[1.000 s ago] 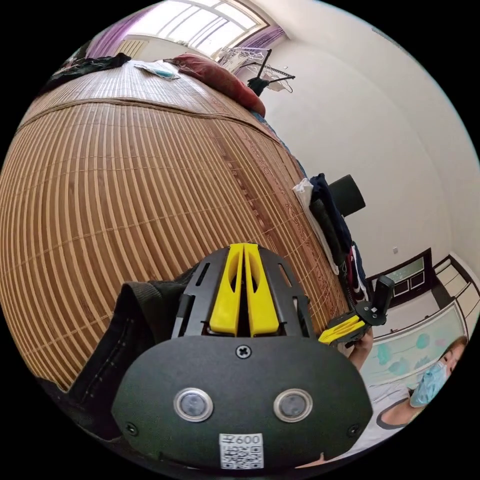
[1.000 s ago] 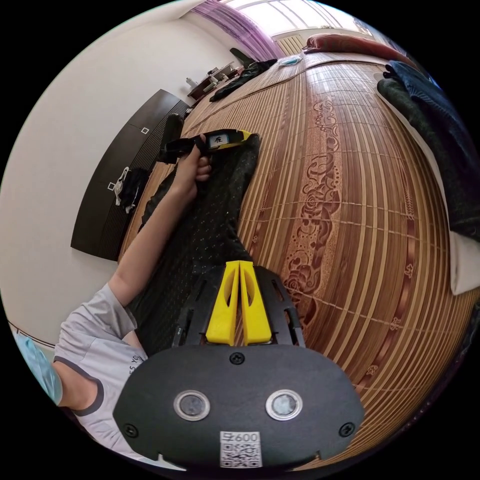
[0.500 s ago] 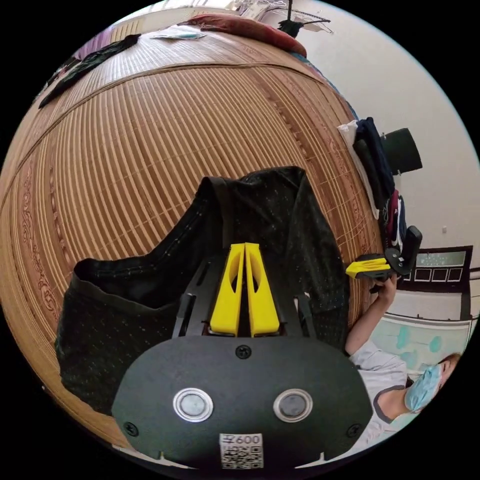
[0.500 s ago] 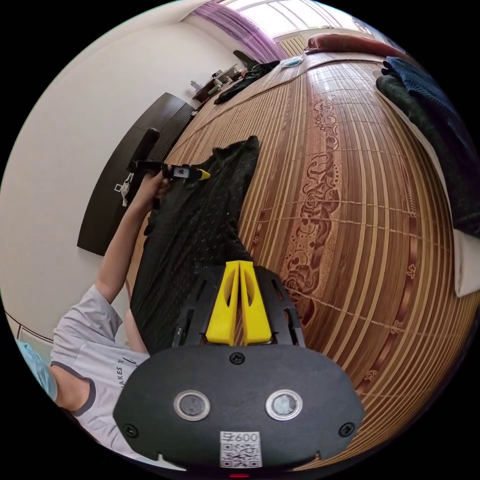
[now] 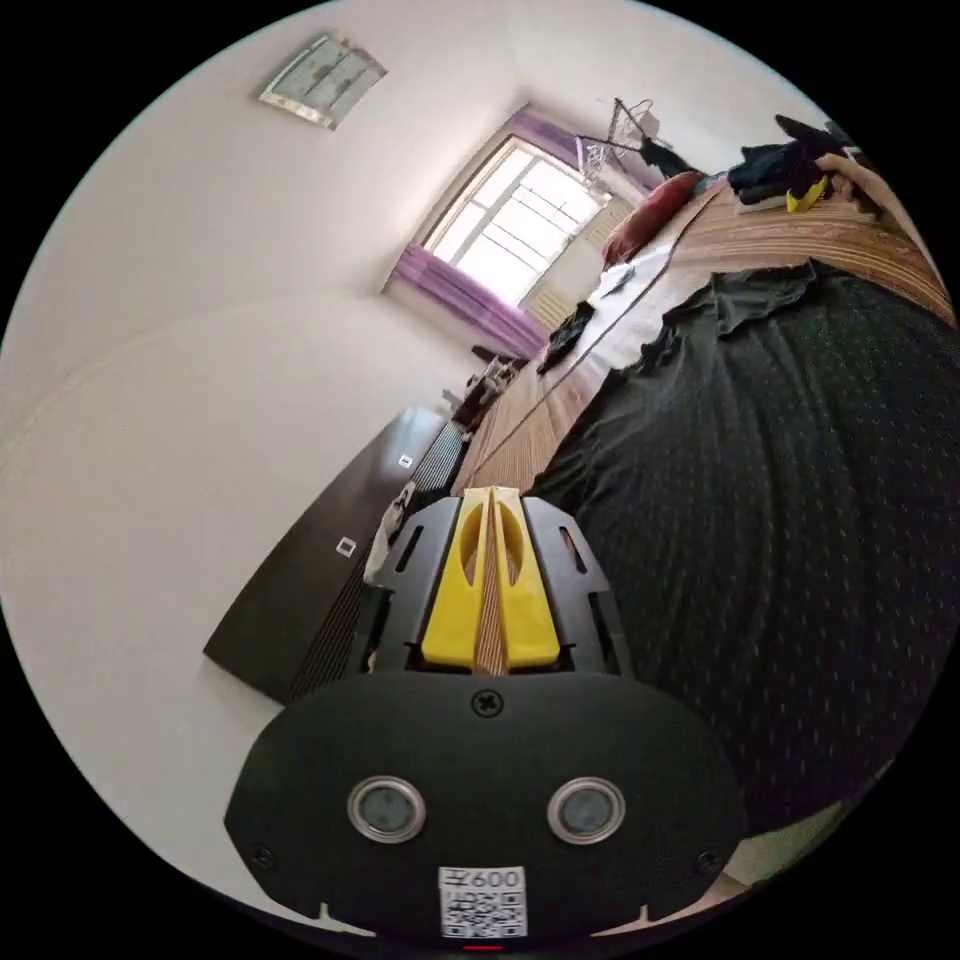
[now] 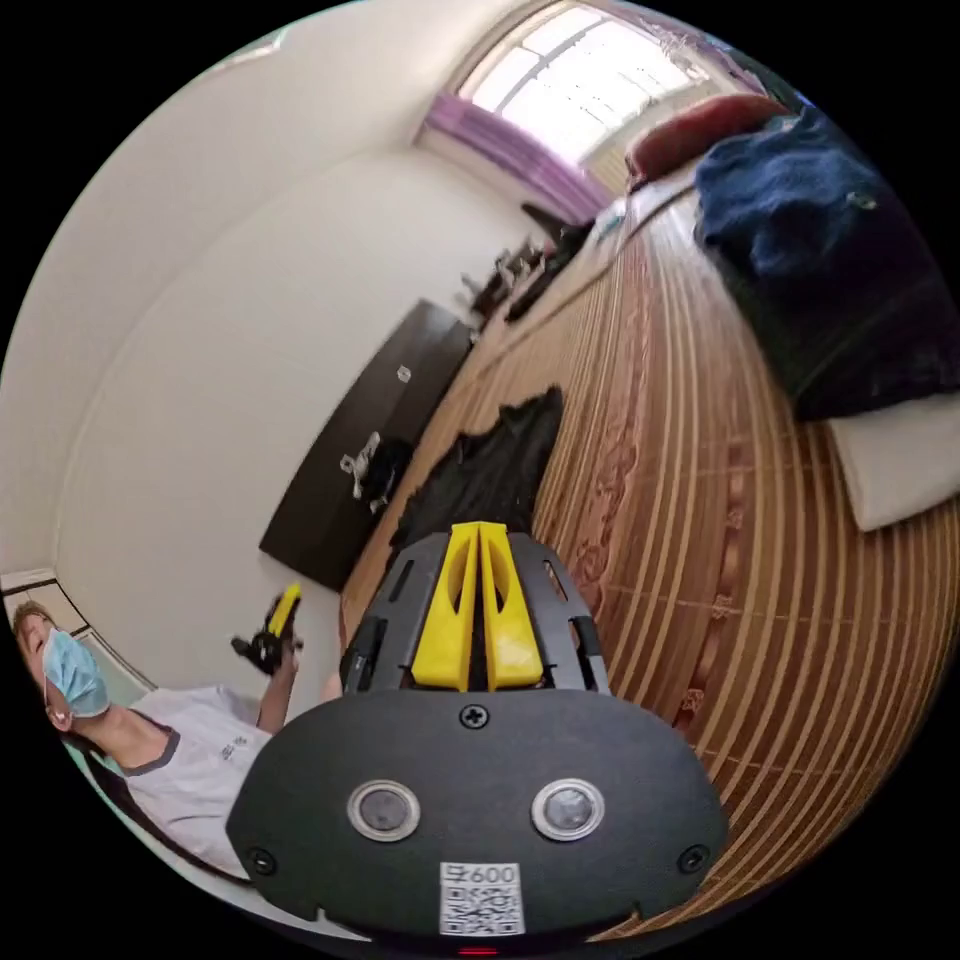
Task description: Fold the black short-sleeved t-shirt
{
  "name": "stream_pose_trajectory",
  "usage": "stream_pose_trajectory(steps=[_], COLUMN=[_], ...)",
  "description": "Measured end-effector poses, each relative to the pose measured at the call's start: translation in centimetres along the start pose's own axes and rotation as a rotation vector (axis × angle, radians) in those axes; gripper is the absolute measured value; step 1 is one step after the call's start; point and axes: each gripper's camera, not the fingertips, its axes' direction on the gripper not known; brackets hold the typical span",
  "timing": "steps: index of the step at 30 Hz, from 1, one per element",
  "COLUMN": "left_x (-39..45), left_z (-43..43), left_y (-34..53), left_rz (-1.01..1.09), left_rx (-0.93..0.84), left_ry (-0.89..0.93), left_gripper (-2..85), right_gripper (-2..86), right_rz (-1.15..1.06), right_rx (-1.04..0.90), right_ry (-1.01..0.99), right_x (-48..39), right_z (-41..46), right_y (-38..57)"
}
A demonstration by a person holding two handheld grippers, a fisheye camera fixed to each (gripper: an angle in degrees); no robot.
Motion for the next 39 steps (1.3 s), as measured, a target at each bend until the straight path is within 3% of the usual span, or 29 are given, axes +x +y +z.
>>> stream_pose_trajectory(steps=[2,4,6,8,10,13,16,18,23,25,29,34,39], left_x=[-3.3,-7.3,-10.4,-12.9,-14.6,-14.5,-11.8,-10.0,-6.2,-5.4,-5.3,-6.3,-6.5], left_z=[-2.2,-4.5,-6.6,-9.1,-11.0,-10.7,-10.3,-11.2,-14.1,-14.4,-13.6,-12.0,-8.9], left_y=[10.0,21.2,27.4,32.5,38.4,43.2,47.7,49.4,54.0,56.1,60.8,64.6,65.0], left_rz=[-0.033,-0.084,-0.206,-0.364,-0.569,-0.751,-0.796,-0.742,-0.556,-0.534,-0.642,-0.761,-0.773], left_rx=[-0.190,-0.405,-0.468,-0.378,-0.173,-0.035,0.133,0.200,0.230,0.219,0.198,0.137,0.049], left_ry=[0.006,-0.021,-0.035,0.009,0.122,0.309,0.641,0.706,0.529,0.493,0.515,0.490,0.489], left_gripper=[0.7,0.8,0.8,0.7,0.6,0.5,0.4,0.4,0.4,0.4,0.5,0.4,0.1], right_gripper=[-0.9,-0.9,-0.9,-0.8,-0.8,-0.8,-0.8,-0.8,-0.8,-0.8,-0.9,-0.8,-0.8], right_rz=[0.275,0.344,0.328,0.196,0.117,0.065,-0.041,-0.110,-0.363,-0.410,-0.433,-0.483,-0.649], right_rx=[0.311,0.454,0.459,0.244,0.031,-0.187,-0.188,-0.152,-0.053,-0.103,-0.324,-0.355,-0.087], right_ry=[-0.118,-0.223,-0.100,0.146,0.224,0.283,0.431,0.451,0.417,0.447,0.527,0.642,0.738], right_x=[2.9,1.7,-2.4,-8.3,-11.6,-15.9,-21.6,-24.9,-33.0,-34.1,-32.5,-29.9,-32.0], right_z=[-4.5,-6.3,-7.2,-6.0,-4.1,-2.1,-2.7,-3.3,-3.3,-1.1,6.3,11.3,11.2], right_y=[4.1,8.4,12.2,16.4,20.4,28.1,35.2,38.0,42.2,43.7,49.3,58.6,66.8])
